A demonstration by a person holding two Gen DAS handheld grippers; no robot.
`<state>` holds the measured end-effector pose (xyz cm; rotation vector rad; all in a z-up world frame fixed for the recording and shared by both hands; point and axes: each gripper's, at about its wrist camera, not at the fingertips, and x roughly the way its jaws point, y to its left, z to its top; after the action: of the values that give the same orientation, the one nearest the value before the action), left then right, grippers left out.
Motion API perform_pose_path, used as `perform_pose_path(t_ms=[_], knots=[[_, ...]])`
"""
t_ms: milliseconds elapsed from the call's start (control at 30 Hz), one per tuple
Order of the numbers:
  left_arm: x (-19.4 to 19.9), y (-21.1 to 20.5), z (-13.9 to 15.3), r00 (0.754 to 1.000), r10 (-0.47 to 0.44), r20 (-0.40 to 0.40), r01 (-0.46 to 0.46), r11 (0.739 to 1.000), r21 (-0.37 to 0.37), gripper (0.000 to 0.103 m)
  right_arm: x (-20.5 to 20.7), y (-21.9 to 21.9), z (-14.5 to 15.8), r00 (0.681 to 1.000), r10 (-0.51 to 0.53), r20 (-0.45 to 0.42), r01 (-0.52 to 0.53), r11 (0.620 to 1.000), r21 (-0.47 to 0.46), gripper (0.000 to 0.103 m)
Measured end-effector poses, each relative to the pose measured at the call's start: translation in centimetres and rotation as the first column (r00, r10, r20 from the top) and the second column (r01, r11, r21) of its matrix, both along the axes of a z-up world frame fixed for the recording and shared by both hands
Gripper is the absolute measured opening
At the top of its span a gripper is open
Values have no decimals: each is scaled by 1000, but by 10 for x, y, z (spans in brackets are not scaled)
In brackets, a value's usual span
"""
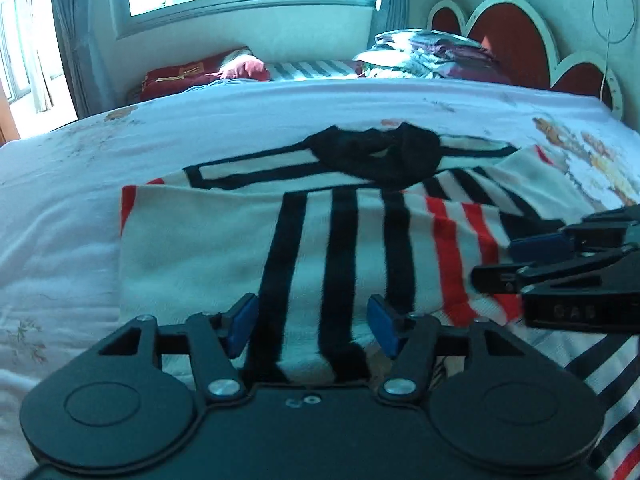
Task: Fold small clothes
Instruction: 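Open both grippers and lift them off the folded sweater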
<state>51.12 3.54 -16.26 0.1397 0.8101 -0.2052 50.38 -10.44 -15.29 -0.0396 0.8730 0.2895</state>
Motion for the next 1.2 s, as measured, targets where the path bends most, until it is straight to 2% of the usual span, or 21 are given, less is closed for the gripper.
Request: perform_pose_path(t_ms=[67, 167, 200, 233, 267, 333, 400, 433, 533, 633, 833, 1200], knots=[[-5, 18, -3, 999, 34, 23, -35, 999, 25, 61, -2, -17, -2, 998, -59, 6, 59, 998, -18, 44], [-13, 46, -8, 996, 70, 53, -75, 993, 94, 61, -6, -60, -7, 978, -208, 9, 209, 975, -80, 42], [-15, 53, -9, 997, 61, 53, -65, 995, 71, 61, -7, -75, -10, 970, -241, -15, 240, 969, -49, 42], [-15, 54, -9, 997, 59, 53, -62, 996, 69, 61, -8, -86, -11, 965, -259, -40, 260, 966, 17, 42], [-14, 51, -8, 997, 55, 51, -59, 995, 83, 61, -7, -91, -11, 962, -267, -50, 269, 962, 44, 42], [-13, 48, -1, 996, 72, 52, -75, 995, 71, 54, -6, -86, -5, 963, -266, -41, 267, 964, 12, 42], [-17, 47, 5, 995, 71, 63, -74, 997, 37, 55, -13, -78, 10, 967, -254, 15, 254, 967, 7, 41], [-19, 44, 2, 997, 62, 51, -65, 996, 55, 55, -16, -74, 14, 972, -232, 31, 232, 973, 5, 41], [-22, 43, -9, 997, 51, 58, -55, 995, 79, 56, -14, -66, -5, 981, -193, -33, 191, 980, -58, 41], [-19, 43, -8, 997, 58, 49, -62, 995, 74, 57, -15, -73, -8, 974, -223, -37, 223, 975, -10, 41], [-21, 42, -10, 996, 67, 64, -73, 994, 80, 57, -19, -68, -10, 971, -238, -2, 238, 971, -30, 41], [-24, 37, -11, 993, 86, 76, -93, 991, 99, 58, -17, -70, -11, 978, -209, -2, 209, 977, -33, 41]])
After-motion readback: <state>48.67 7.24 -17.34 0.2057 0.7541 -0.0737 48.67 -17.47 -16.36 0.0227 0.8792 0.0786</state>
